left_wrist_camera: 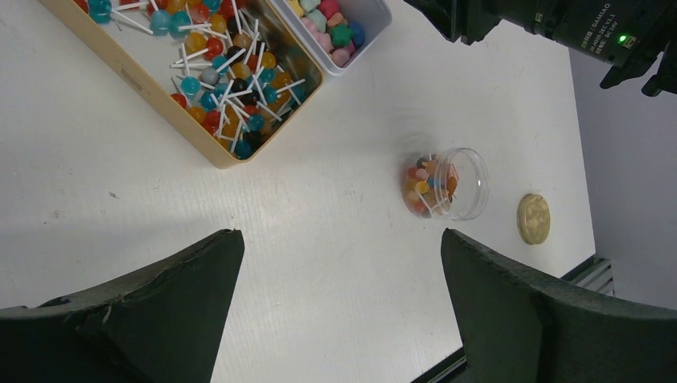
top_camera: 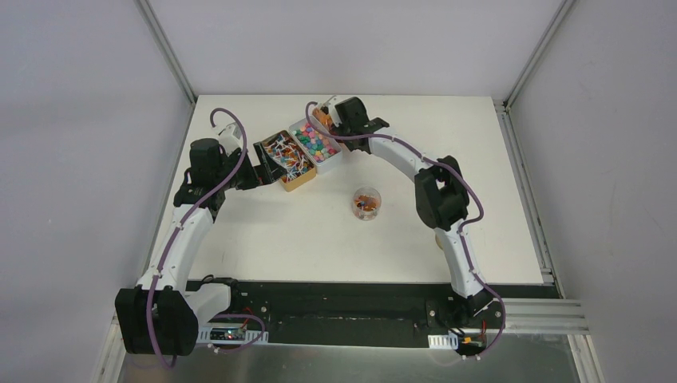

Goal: Pack the candies
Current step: Scoop the fake candies from the storage box.

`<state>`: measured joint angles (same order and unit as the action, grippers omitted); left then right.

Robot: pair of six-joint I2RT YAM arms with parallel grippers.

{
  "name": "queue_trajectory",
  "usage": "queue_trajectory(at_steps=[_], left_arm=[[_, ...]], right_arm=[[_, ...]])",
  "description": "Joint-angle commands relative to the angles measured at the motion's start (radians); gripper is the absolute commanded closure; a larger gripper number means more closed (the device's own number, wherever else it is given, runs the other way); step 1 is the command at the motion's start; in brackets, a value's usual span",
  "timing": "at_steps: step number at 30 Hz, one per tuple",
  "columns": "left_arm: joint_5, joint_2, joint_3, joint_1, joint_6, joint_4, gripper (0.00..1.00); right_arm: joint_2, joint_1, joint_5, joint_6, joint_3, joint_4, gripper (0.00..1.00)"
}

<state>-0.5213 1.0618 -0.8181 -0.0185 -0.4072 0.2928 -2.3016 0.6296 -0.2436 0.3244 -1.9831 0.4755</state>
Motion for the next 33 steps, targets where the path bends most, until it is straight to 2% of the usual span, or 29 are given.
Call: queue_trajectory(at_steps=[1,6,15,33], left_arm=[[0.021,-0.018,0.007,0.003,0.011,-0.017,0.01],[0.020,-0.014,0.005,0.005,0.009,-0.017,0.01],[0.024,-0.018,0.010,0.006,0.009,-0.017,0.01],[0.030,-0.025,0.013,0.008,0.011,-0.017,0.01]], right_arm=[[-0.012,0.013,-0.038,-0.011,-0.116,0.080,1.00],[-0.062,0.020,-0.079,0.025,-0.223,0.185,1.00],[-0.130,0.029,-0.060,0.051,-0.257,0.175,1.00],[-0.001,-0.023,0.071,-0.084,0.028,-0.078,1.00]])
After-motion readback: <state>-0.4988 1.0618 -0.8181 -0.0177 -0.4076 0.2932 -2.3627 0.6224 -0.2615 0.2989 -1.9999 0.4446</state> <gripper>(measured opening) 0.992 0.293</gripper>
